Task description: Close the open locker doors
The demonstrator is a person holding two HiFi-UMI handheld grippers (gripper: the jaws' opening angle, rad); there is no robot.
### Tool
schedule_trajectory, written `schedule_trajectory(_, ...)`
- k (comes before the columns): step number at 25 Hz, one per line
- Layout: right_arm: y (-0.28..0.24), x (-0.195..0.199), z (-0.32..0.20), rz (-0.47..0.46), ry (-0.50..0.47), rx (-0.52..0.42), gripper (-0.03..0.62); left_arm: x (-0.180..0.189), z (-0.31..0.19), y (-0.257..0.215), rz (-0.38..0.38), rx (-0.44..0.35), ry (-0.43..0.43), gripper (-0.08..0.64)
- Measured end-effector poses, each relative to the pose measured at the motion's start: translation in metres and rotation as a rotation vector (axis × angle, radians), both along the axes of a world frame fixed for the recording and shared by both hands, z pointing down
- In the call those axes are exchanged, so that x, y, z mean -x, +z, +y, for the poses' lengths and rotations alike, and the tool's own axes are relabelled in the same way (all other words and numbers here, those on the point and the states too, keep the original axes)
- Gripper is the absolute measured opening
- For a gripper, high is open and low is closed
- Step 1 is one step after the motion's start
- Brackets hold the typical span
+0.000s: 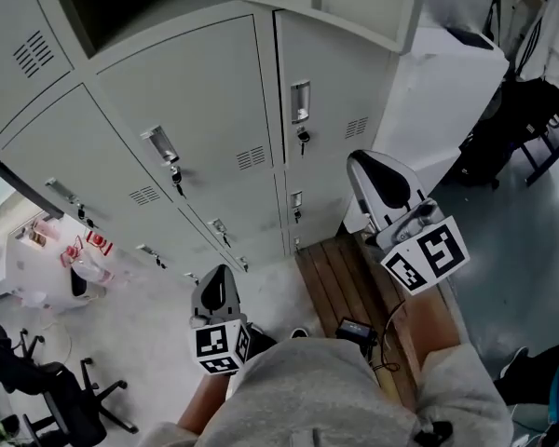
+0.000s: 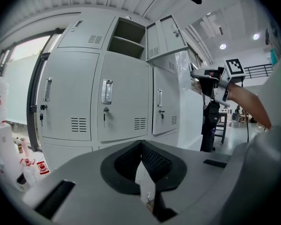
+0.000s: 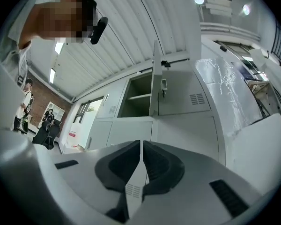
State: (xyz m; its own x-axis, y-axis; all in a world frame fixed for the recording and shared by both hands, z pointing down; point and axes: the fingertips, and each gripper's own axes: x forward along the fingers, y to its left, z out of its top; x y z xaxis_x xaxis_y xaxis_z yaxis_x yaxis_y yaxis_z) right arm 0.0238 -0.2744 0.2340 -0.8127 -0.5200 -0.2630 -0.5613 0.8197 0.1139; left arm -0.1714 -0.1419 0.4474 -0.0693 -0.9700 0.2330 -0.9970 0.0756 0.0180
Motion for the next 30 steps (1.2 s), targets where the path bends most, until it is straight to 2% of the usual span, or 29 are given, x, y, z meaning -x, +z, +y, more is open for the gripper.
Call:
schedule_trajectory(5,-0.073,-0.017,-0.009,-0.118,-0.082,-0.043,0.037,0.006,0.000,-0.003,0.004,-0.006,-0.009,0.006)
schedule_trajectory(12,-0.140,-0.032,-0.003,-0.166,-0.112,-0.151,0.038,0.004,-0.002,-0.007,0.013,-0.018,-0.005,0.006)
schedule_trajectory(17,-0.155,-0.038,-0.004,-0.174,-0.101,-0.169,0.053,0.004,-0.003,-0.008,0.019,-0.029,0.005,0.006)
schedule_trajectory(21,-0.163,-0.041,-0.012,-0.192,-0.084,-0.156,0.096,0.007,0.000,-0.009,0.023,-0.038,-0.001,0.006)
schedule_trajectory(26,-0.166,-0.034,-0.008,-0.229,-0.189,-0.099,0.104,0.013,0.008,-0.008,0.028,-0.039,-0.017,0.006)
schedule_trajectory(30,-0.168,-0.021,0.006,-0.234,-0.212,-0.124,0.104,0.021,0.014,-0.007,0.023,-0.034,-0.032,0.006)
